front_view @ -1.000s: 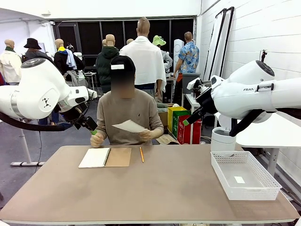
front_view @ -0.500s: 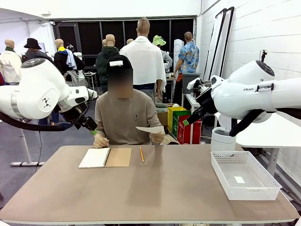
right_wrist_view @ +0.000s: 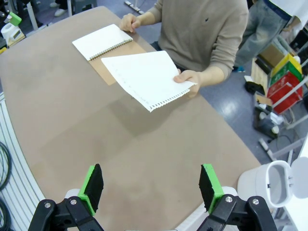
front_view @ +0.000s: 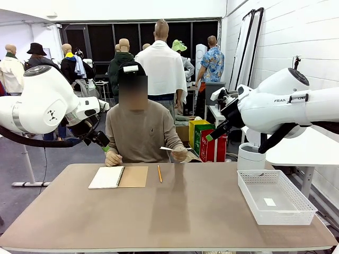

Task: Sort the paper based on its condition.
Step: If a person hands you a paper, place it in the Organizing basket , and if it's crumpled, put it in the Trash can.

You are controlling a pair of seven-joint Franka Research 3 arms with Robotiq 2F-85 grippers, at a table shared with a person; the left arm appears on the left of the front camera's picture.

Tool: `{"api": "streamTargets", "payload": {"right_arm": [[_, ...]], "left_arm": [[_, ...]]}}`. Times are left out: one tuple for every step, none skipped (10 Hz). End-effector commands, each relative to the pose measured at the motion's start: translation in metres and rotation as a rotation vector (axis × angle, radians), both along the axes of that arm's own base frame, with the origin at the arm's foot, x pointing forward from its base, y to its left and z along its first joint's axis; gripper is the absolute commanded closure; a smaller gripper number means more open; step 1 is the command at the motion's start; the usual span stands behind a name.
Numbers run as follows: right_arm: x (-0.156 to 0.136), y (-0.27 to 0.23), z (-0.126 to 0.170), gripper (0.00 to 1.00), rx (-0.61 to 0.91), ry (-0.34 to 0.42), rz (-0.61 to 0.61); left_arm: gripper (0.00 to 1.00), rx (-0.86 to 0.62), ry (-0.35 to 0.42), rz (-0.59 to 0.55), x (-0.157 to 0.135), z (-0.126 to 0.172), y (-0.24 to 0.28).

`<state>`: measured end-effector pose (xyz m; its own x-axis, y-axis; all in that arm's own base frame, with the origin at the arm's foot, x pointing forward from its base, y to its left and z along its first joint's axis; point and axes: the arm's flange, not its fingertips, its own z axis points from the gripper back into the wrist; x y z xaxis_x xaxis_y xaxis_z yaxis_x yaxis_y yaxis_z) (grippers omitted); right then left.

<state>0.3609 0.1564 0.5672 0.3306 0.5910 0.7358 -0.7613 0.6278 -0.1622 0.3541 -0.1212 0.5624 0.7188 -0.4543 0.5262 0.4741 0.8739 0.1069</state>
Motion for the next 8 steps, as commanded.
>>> {"api": "streamTargets", "payload": {"right_arm": [[0.013,0.0,0.007,0.0,0.064,0.084,-0.047],[0.027,-0.004,0.012,0.0,0.115,0.17,-0.118],[0.038,-0.009,0.015,0.0,0.156,0.249,-0.175],[0.047,-0.017,0.016,0.0,0.208,0.343,-0.221],[0.057,-0.024,0.011,0.0,0.267,0.422,-0.24],[0.065,-0.033,0.0,0.0,0.36,0.524,-0.263],[0.069,-0.038,-0.011,0.0,0.413,0.582,-0.288],[0.073,-0.042,-0.022,0.0,0.451,0.617,-0.302]], "left_arm": [[0.0,0.005,-0.004,0.0,-0.001,0.0,0.002],[0.0,0.005,-0.004,0.0,-0.001,0.0,0.002],[0.0,0.005,-0.004,0.0,-0.001,0.0,0.002],[0.0,0.005,-0.004,0.0,-0.001,0.0,0.002],[0.0,0.005,-0.004,0.0,-0.001,0.0,0.002],[0.0,0.005,-0.004,0.0,-0.001,0.0,0.002],[0.0,0.005,-0.004,0.0,-0.001,0.0,0.002],[0.0,0.005,-0.004,0.0,-0.001,0.0,0.002]]}}
